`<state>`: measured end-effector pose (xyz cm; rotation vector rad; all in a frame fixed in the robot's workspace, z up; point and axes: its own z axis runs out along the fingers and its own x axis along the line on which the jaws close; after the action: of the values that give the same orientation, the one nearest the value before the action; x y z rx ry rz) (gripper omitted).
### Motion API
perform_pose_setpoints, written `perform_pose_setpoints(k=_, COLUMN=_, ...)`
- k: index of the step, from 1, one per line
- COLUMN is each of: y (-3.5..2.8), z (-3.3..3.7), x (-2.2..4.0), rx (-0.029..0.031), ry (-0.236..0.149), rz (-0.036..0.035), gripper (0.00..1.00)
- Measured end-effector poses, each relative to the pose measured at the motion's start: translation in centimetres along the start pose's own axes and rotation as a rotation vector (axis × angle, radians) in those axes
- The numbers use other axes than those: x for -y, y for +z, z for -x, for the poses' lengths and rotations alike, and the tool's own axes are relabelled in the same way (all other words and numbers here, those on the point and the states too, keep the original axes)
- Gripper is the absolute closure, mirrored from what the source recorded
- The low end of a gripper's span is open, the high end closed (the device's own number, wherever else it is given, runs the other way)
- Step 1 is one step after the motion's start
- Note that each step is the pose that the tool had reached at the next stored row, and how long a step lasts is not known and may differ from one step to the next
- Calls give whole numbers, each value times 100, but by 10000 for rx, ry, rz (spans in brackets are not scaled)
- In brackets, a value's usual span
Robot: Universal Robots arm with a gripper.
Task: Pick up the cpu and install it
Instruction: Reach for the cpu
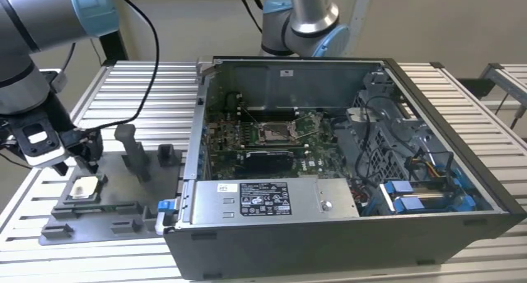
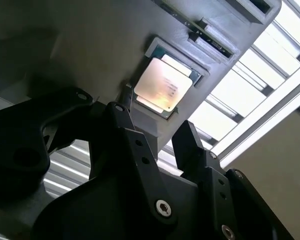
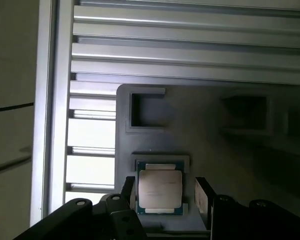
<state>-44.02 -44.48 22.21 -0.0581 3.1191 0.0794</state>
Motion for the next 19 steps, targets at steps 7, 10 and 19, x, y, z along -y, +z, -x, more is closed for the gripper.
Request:
perform_pose_setpoints(k=7, y=66, z=-11, x=58, rx=-1, ry=0, rz=0, gripper=100)
perform_pose_setpoints(k=10, y=91, z=-16, x=76, rx=-1, ry=0, rz=0, gripper=100)
perform_pose_setpoints(k=19, y=178, z=-28, x=117, rx=-16, ry=2, rz=-1, gripper=100)
